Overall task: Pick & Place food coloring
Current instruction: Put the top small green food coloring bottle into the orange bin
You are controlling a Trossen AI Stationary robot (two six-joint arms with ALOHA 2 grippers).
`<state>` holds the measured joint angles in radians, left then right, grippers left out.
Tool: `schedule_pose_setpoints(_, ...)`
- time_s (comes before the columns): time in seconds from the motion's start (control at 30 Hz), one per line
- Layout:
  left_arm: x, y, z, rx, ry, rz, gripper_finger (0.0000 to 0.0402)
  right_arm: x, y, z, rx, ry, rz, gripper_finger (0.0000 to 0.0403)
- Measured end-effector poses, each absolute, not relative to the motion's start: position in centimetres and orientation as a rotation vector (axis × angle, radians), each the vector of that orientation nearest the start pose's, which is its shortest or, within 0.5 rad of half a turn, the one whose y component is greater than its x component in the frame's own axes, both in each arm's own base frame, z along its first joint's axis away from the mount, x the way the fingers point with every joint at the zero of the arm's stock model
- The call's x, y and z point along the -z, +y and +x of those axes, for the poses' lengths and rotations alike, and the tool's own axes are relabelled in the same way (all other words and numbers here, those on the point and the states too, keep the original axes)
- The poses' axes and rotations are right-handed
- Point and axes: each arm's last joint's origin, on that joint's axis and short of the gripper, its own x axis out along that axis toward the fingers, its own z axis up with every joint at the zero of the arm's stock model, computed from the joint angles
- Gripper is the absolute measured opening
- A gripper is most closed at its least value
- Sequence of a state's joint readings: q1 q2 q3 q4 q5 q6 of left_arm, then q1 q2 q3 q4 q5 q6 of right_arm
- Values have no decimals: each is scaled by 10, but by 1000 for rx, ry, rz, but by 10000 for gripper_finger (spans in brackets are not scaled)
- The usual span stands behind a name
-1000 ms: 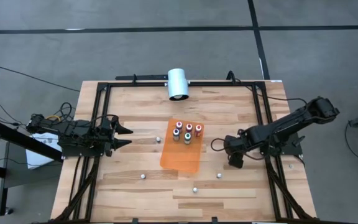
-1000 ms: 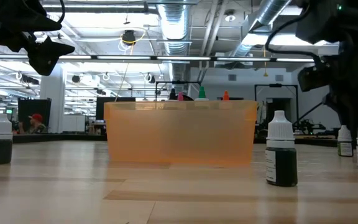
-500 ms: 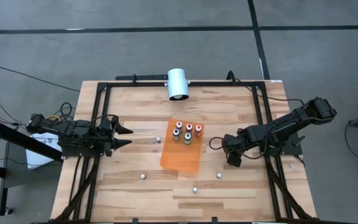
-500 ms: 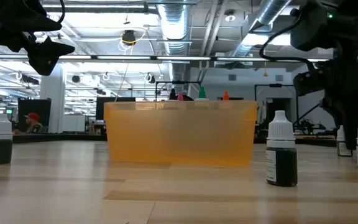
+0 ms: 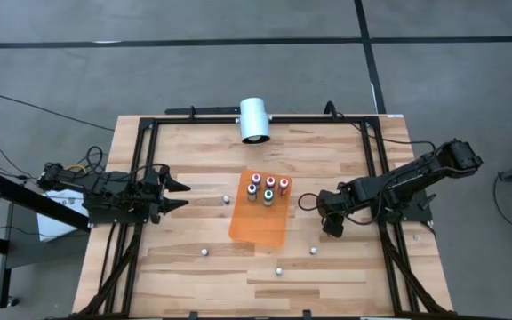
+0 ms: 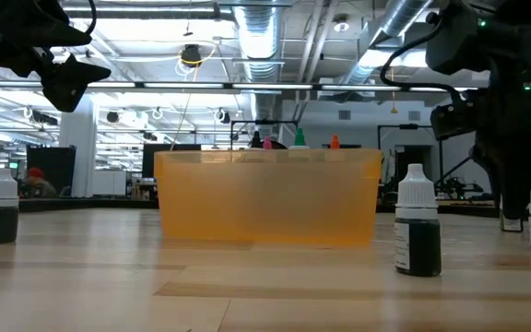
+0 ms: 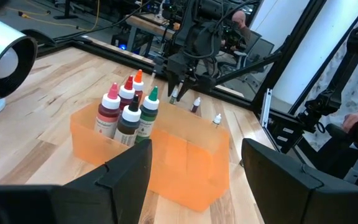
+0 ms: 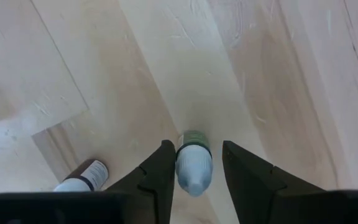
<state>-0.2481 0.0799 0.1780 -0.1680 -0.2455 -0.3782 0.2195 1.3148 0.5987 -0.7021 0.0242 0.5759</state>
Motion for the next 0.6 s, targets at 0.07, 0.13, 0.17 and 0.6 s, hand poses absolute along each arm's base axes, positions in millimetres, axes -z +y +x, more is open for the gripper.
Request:
schedule_pose_setpoints(0.07, -202, -15, 89, -10, 68, -361, 240, -148, 41, 188, 246, 1402, 303, 118)
schedule_pose_setpoints(0.13, -202, -15, 89, -10, 68, -361, 240, -148, 41, 188, 246, 1402, 303, 109)
schedule_pose_setpoints(0.17, -202, -15, 89, -10, 67, -361, 240, -148, 41, 188, 246, 1402, 303, 104)
schedule_pose_setpoints(0.6, -202, -15, 89, -10, 67, -360, 240, -148, 42, 187, 228, 1409, 319, 70)
